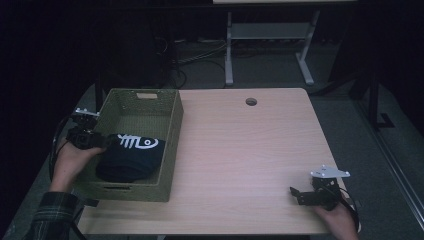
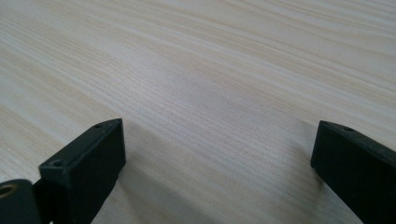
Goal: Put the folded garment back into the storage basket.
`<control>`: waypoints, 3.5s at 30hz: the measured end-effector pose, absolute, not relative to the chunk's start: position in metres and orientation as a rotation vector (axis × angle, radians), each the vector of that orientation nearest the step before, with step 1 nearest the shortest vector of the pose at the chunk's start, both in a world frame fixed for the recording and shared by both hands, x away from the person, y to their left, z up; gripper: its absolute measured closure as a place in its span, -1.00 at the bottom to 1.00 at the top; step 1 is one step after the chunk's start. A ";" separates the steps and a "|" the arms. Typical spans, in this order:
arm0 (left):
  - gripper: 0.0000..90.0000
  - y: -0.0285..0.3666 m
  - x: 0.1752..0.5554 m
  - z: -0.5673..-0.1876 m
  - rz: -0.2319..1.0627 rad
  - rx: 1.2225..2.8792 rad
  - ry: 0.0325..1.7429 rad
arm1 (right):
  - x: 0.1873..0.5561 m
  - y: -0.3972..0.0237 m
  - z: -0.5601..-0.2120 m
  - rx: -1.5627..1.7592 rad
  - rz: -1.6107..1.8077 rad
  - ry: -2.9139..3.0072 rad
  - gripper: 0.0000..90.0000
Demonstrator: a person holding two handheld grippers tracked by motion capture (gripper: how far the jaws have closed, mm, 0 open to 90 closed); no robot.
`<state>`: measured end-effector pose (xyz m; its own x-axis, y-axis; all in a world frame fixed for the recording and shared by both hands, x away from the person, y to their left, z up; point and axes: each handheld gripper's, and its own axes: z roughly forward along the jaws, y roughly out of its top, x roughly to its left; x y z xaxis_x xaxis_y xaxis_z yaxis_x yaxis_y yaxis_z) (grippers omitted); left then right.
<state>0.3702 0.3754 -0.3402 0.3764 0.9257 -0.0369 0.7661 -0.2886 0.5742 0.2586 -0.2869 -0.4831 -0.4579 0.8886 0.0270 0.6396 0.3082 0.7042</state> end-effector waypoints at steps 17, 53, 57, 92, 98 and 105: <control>-0.71 0.332 0.367 -0.325 0.416 2.145 1.270 | 0.259 -0.287 -0.483 1.367 0.934 2.214 -0.94; -0.70 0.176 0.349 -0.324 0.330 2.131 0.933 | 0.258 -0.287 -0.483 1.368 0.936 2.214 -0.94; -0.69 0.156 0.344 -0.330 0.328 2.148 0.906 | 0.258 -0.287 -0.483 1.369 0.936 2.214 -0.94; -0.69 0.078 0.319 -0.432 0.273 2.309 0.786 | 0.259 -0.287 -0.483 1.369 0.935 2.213 -0.94; -0.69 0.077 0.319 -0.448 0.281 2.312 0.802 | 0.259 -0.287 -0.483 1.368 0.934 2.214 -0.94; -0.69 0.079 0.318 -0.462 0.326 2.288 0.800 | 0.259 -0.287 -0.483 1.369 0.935 2.213 -0.94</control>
<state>0.3179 0.0789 -0.4617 0.7794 0.6264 0.0105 0.4558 -0.5785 0.6764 0.2586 -0.2867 -0.4831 -0.4571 0.8890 0.0286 0.6404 0.3067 0.7041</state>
